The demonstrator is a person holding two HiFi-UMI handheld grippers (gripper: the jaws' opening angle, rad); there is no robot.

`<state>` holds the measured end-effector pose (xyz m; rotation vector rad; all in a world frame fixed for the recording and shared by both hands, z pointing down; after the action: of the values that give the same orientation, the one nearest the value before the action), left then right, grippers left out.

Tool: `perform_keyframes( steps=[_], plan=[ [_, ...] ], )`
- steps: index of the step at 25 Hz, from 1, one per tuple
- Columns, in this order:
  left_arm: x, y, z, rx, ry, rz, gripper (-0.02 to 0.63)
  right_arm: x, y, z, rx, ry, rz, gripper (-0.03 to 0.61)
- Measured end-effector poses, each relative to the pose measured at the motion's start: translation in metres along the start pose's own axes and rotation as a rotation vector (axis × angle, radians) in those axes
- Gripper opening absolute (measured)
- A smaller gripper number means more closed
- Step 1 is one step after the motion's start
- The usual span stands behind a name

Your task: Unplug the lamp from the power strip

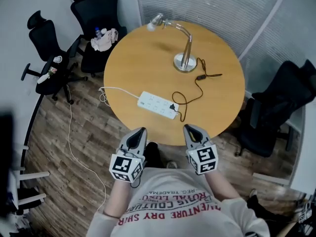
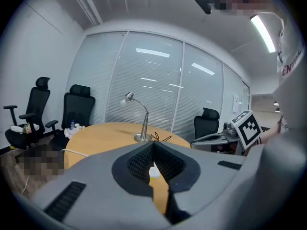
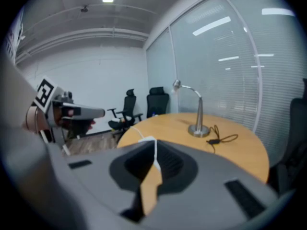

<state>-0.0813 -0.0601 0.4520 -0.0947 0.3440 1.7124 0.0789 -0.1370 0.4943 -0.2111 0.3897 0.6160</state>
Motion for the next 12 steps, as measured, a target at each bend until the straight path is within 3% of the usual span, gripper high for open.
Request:
perform_keyframes(
  steps=[6, 12],
  plan=[
    [-0.08, 0.038, -0.012, -0.049, 0.076, 0.147, 0.029, -0.043, -0.022, -0.018, -0.051, 0.026, 0.095, 0.031],
    [-0.138, 0.065, 0.006, -0.099, 0.18, 0.278, 0.029, -0.081, -0.033, -0.018, -0.104, 0.073, 0.172, 0.031]
  ],
)
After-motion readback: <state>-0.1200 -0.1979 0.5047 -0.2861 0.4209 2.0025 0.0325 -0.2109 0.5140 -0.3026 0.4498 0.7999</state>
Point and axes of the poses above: the fingertips, and each gripper's own axes: x backward along the fingers, y to its left, z out of its underside, the point moved 2 cm from there along x, backward along the fingers
